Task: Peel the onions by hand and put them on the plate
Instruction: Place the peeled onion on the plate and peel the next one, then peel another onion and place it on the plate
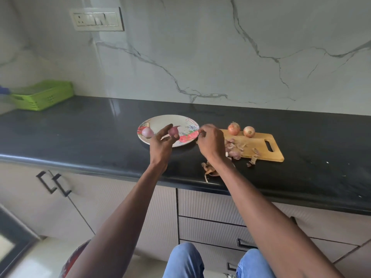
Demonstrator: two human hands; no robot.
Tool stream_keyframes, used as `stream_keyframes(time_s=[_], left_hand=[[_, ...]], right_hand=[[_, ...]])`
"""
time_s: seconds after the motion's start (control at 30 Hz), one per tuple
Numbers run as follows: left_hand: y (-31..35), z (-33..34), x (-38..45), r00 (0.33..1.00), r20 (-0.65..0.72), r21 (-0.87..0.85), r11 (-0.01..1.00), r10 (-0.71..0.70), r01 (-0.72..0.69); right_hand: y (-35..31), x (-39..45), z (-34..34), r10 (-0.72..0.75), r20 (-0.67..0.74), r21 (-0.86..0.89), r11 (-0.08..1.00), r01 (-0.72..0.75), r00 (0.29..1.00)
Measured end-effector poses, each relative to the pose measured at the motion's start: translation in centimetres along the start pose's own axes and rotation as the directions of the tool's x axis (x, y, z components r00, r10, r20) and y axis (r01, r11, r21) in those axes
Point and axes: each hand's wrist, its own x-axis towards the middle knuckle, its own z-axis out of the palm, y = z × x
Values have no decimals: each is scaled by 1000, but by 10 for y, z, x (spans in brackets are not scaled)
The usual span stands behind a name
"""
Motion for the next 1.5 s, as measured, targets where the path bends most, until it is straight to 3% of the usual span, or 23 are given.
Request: stream_keyframes(time_s=[0.1,0.23,0.37,0.63,0.97,1.13,1.23,1.4,1.5], left_hand=[[5,-27,8,989,-106,221,972,102,-76],[9,-48,18,950,-180,488,862,253,-137],[-1,-57,35,954,-129,746,660,272,-88],[-8,-60,43,979,-78,873,488,189,-25],[-7,-56,34,961,-80,849,523,263,-73],[-6,-47,18,880,-148,753,628,451,-195],[-6,-20,6,886,-166,626,741,433,-244],[-7,56,-11,916,61,459,804,396,-378],[1,98,-13,927,206,405,835,315,-374]], right_hand=[[-25,-1,23,-48,15,44,998,47,999],[-47,1,52,-121,3,26,992,121,993],[-47,-2,72,-94,16,-13,995,94,995],[-32,-10,87,-123,54,-87,988,127,991],[-39,-13,79,-163,104,-51,984,169,981],[-46,-8,55,-134,-3,138,981,133,991],[-32,-3,25,-132,-72,174,974,143,989],[26,6,-32,-112,-197,107,985,135,974],[67,15,-64,-15,-249,59,998,31,968]])
